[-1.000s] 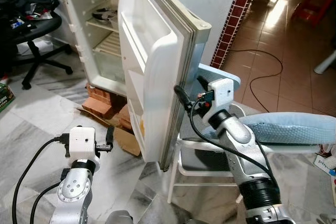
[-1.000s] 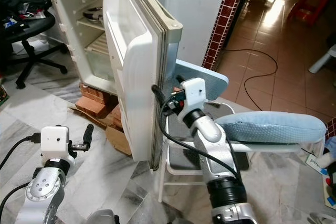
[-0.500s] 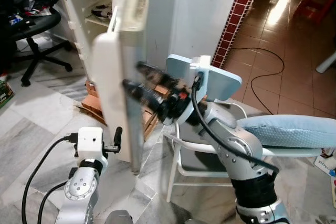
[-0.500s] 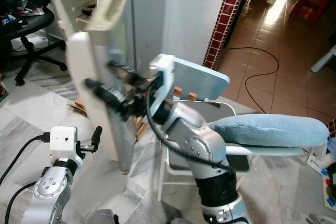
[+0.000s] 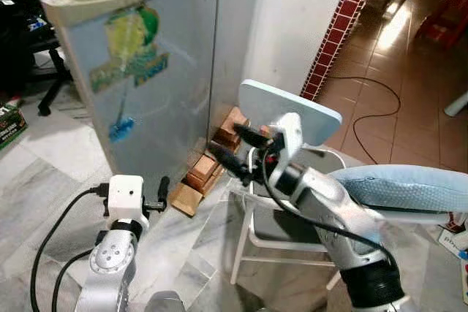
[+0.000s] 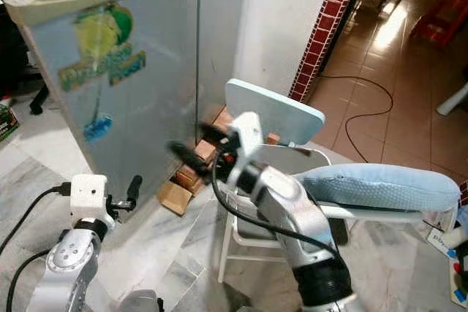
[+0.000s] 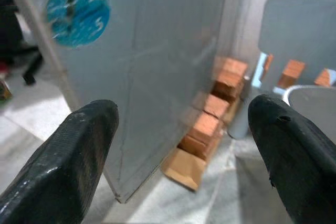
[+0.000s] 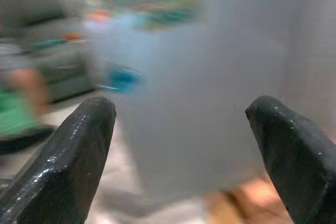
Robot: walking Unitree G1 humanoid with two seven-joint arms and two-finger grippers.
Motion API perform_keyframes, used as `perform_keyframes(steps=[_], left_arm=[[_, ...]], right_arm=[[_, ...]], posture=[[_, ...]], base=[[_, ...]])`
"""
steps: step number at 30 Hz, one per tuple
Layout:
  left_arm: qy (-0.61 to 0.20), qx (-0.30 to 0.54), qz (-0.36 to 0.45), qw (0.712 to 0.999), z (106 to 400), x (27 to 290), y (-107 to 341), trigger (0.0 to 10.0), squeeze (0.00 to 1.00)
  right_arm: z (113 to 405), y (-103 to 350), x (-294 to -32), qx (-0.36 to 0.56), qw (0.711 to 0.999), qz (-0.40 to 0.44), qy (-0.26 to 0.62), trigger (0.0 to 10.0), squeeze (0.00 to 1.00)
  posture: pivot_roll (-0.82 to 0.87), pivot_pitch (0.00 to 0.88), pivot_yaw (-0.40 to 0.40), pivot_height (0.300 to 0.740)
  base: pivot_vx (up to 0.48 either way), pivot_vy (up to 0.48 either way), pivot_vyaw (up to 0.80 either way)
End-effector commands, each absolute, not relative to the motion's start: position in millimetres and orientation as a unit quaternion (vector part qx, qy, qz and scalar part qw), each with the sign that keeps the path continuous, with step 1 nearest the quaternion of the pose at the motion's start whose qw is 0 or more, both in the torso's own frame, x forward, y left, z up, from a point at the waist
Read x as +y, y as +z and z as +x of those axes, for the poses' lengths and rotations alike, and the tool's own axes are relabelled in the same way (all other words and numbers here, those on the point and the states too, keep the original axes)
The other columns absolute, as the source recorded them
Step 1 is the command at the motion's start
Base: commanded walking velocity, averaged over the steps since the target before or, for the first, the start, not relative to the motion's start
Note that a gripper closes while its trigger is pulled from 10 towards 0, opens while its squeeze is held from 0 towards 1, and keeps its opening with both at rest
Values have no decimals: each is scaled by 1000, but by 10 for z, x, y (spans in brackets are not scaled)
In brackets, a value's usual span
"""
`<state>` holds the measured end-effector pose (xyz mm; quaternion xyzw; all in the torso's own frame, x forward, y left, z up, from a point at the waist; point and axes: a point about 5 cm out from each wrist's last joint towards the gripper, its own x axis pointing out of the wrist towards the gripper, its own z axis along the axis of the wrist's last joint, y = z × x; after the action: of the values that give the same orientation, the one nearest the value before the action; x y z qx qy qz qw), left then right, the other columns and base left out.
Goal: Restocking fridge
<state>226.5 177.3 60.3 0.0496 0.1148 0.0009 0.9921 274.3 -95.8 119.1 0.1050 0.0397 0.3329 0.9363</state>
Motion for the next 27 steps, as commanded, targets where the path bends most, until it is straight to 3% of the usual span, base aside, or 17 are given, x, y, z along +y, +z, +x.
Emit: perform_keyframes(steps=[1, 3, 8, 27], left_arm=[[-4, 111, 58, 992, 2297, 1751, 611, 10000, 0], [0, 105, 59, 993, 2331, 1765, 644, 10000, 0], [-7, 94, 68, 993, 2434, 1755, 705, 10000, 0], [-50, 80, 73, 993, 2484, 1563, 718, 10000, 0]], right_arm=[[2780, 1223, -1136, 12, 960, 86, 265, 10000, 0], [2744, 1183, -1310, 5, 976, 96, 198, 10000, 0], [2696, 1138, -1418, -6, 986, 83, 147, 10000, 0], [2742, 1163, -1390, -36, 990, 62, 122, 10000, 0]], posture=[[123, 0, -83, 740], [107, 0, -82, 740], [86, 8, -68, 740], [67, 0, -58, 740]], base=[[0, 0, 0], [0, 0, 0], [0, 82, 0], [0, 468, -197]])
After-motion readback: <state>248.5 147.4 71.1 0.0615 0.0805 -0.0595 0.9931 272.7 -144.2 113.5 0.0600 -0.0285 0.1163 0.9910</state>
